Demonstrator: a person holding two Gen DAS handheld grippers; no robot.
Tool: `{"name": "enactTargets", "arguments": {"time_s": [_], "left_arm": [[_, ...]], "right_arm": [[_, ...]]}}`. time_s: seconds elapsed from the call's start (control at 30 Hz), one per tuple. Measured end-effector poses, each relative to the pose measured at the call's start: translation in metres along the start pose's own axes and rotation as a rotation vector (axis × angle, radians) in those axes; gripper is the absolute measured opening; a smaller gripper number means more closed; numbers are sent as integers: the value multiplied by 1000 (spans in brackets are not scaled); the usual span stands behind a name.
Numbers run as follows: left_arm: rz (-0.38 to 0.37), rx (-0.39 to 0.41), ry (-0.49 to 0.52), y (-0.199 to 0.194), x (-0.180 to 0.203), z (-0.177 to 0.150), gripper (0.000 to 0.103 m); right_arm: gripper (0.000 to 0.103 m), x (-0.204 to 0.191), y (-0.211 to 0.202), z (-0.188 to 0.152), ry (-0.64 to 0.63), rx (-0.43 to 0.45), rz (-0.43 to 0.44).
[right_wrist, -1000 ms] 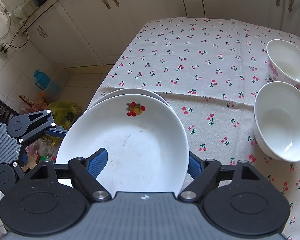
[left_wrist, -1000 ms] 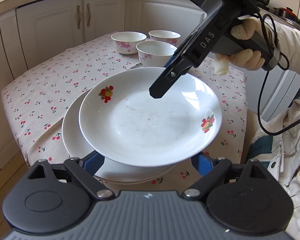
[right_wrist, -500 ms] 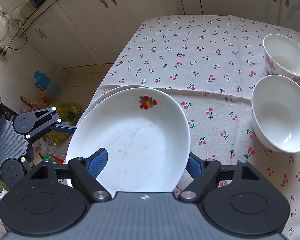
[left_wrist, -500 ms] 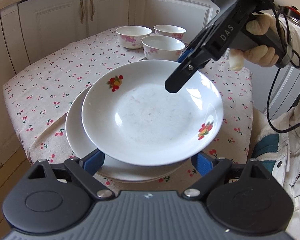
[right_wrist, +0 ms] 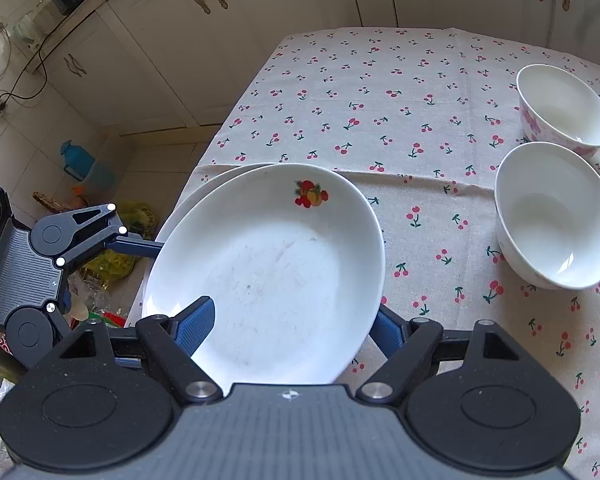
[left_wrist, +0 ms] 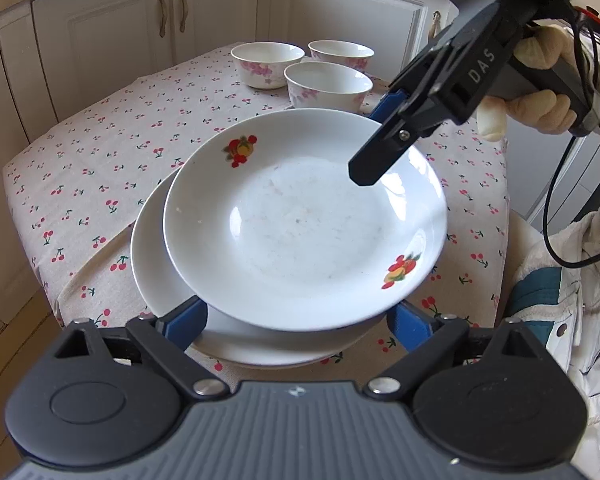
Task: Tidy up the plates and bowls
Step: 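Lower the flower plate onto the plate stack with the right gripper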
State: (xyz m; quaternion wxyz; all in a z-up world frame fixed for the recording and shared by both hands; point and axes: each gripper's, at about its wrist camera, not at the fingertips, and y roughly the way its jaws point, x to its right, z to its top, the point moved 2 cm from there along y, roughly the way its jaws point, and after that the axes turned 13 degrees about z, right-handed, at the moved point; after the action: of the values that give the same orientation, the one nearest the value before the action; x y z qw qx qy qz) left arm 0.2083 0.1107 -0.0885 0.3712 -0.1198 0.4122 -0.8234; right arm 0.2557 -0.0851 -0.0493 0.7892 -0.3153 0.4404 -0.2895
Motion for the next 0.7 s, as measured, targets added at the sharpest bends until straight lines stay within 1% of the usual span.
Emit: {"name": "enactTargets", "arguments": {"time_s": [0.23, 0.4, 0.5, 0.7], "left_arm": [[3, -6, -1, 0, 0, 0, 97], [24, -8, 32, -1, 2, 0, 98], [26, -8, 27, -1, 1, 0, 98], [46, 0, 13, -6, 3, -1, 97]], "right_arm": [[87, -2, -3, -3, 11, 5, 0], [87, -4, -5, -6, 11, 4, 13], [87, -5, -4, -7, 0, 9, 8], [93, -11, -1, -14, -63, 26, -1]]}}
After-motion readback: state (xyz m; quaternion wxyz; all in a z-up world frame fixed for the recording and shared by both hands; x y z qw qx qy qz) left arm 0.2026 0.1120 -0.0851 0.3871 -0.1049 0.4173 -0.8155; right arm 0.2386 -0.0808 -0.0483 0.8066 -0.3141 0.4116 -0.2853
